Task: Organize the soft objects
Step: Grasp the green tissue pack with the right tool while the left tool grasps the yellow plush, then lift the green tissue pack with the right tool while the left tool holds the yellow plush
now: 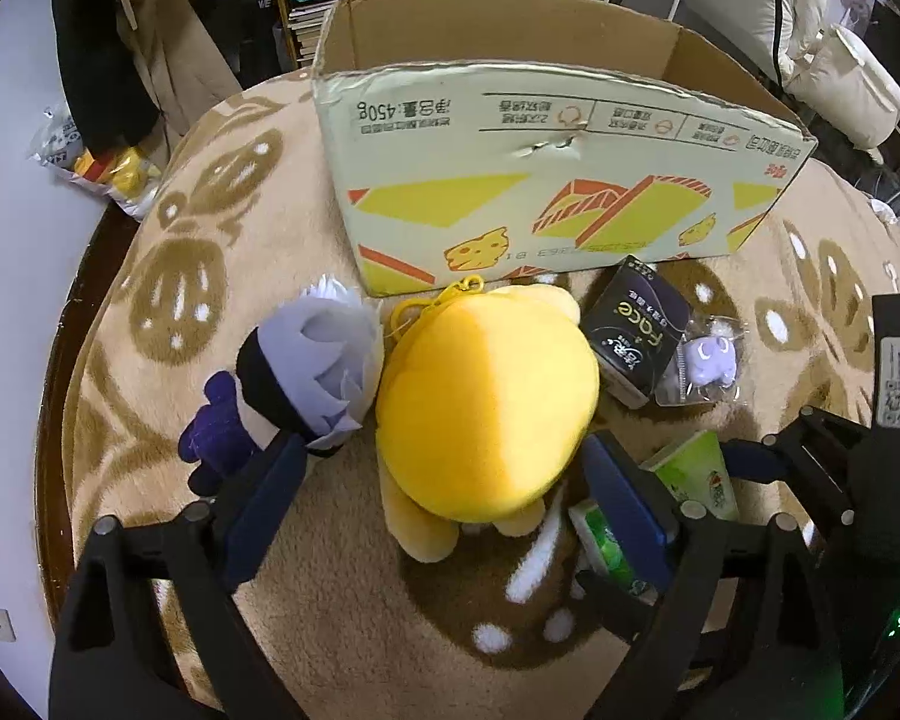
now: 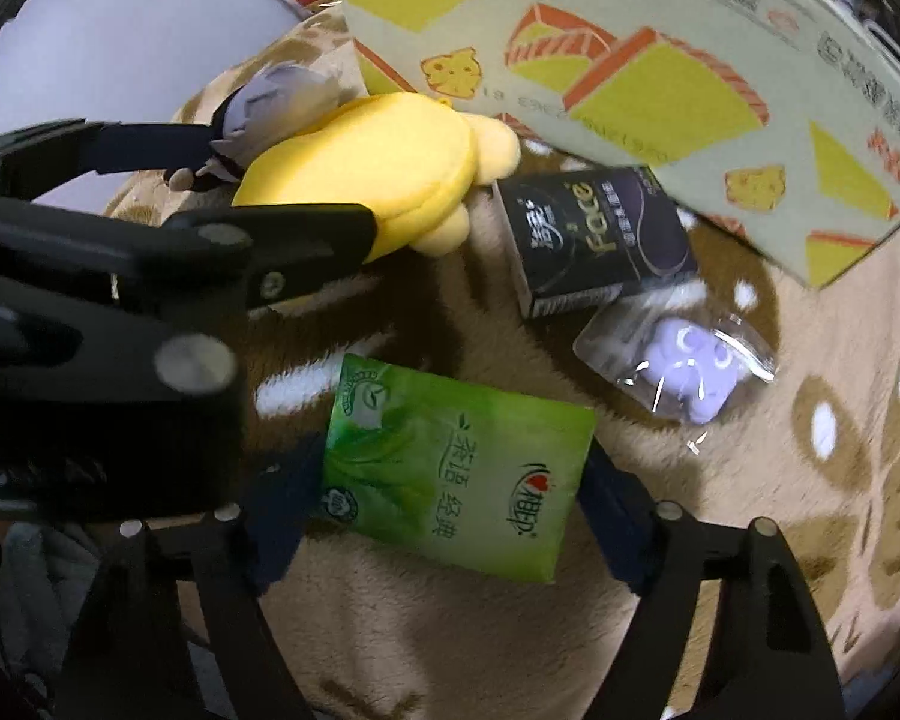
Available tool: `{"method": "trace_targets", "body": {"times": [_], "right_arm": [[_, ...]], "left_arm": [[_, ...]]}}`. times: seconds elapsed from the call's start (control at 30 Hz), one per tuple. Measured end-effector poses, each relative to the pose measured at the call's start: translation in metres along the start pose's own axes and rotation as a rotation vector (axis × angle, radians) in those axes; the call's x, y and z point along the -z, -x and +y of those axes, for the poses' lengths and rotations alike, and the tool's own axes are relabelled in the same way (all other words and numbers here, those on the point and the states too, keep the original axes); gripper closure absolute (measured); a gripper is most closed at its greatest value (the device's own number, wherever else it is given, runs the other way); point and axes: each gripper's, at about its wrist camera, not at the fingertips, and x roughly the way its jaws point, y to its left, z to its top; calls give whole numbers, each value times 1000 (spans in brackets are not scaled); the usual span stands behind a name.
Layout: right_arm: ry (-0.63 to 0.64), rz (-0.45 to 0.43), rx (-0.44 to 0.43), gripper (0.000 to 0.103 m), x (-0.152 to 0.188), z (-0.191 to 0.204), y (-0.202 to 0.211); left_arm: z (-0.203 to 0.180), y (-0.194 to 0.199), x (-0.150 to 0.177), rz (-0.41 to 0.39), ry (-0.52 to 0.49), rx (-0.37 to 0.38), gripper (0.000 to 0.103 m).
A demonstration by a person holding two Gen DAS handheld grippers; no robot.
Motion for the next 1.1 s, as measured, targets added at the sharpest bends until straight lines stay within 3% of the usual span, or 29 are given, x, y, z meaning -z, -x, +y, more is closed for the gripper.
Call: {"method": "trace_targets", "body": {"times": [0.23,0.9,1.1], "right_arm": [[-17,1,-22,18,-6,-1,-4],[1,4,-29,20,-5,-8,2],[3,-7,-28,20,-1,-10,11]], "left_arm": [[-3,6,2,15,-8,40,36],[-10,-17,-2,52,14,56,34],[-9,-17,0,58,26,44,41]]}}
